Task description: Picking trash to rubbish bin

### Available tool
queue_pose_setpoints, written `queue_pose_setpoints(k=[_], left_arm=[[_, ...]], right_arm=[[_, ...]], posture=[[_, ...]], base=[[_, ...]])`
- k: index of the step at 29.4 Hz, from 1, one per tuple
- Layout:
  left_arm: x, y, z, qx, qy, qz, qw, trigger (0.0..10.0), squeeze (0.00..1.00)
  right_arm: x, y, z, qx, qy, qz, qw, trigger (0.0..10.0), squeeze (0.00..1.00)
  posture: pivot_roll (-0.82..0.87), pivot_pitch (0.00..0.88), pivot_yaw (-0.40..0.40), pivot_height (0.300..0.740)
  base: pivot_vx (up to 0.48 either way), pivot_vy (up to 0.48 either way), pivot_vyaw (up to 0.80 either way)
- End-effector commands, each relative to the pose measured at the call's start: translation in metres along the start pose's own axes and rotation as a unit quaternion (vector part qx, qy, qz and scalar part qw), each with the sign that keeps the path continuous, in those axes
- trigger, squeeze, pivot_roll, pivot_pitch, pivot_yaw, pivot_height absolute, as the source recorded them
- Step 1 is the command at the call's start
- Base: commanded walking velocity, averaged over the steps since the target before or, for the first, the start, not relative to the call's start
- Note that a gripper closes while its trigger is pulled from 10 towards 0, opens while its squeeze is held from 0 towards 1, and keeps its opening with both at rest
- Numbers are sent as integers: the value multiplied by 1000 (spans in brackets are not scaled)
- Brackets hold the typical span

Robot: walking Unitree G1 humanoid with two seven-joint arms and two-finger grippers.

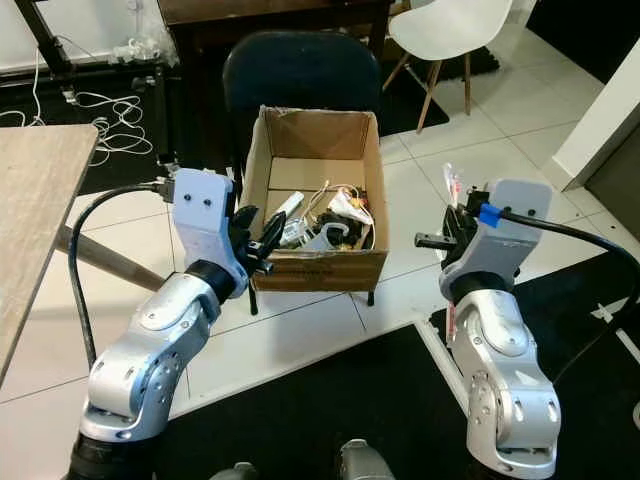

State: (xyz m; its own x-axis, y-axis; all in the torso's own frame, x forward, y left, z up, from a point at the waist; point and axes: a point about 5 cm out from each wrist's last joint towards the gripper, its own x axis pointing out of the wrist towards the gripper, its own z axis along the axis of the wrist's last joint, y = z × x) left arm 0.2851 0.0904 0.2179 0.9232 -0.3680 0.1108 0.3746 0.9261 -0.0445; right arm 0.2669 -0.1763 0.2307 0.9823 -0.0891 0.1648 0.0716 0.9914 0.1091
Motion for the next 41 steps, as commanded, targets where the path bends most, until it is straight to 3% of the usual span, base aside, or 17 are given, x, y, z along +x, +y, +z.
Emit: queue_pose_setpoints(k=[1, 11, 24, 30, 41], left_arm=[[-1, -5, 0, -9, -2, -10, 1000, 10000, 0], [2, 5, -1, 9, -1, 29, 1000, 10000, 0], [2, 7, -1, 13, 1, 35, 999, 10000, 0], [1, 10, -2, 23, 3, 45, 999, 10000, 0], [4, 14, -4, 50, 5, 72, 996, 10000, 0]], right_arm=[[0, -3, -2, 4, 6, -9, 1000, 10000, 0], [9, 4, 0, -5, -6, 32, 999, 10000, 0], [19, 15, -2, -27, 6, 102, 994, 10000, 0], [31, 14, -10, -65, 11, 121, 990, 10000, 0], [48, 29, -15, -33, 1, 175, 984, 10000, 0]], posture=[[-17, 227, -9, 740], [-14, 225, -5, 740], [-10, 227, -9, 740], [-2, 228, -15, 740], [13, 230, -11, 740]], base=[[424, 0, 0], [434, 0, 0], [420, 0, 0], [388, 0, 0], [89, 0, 0]])
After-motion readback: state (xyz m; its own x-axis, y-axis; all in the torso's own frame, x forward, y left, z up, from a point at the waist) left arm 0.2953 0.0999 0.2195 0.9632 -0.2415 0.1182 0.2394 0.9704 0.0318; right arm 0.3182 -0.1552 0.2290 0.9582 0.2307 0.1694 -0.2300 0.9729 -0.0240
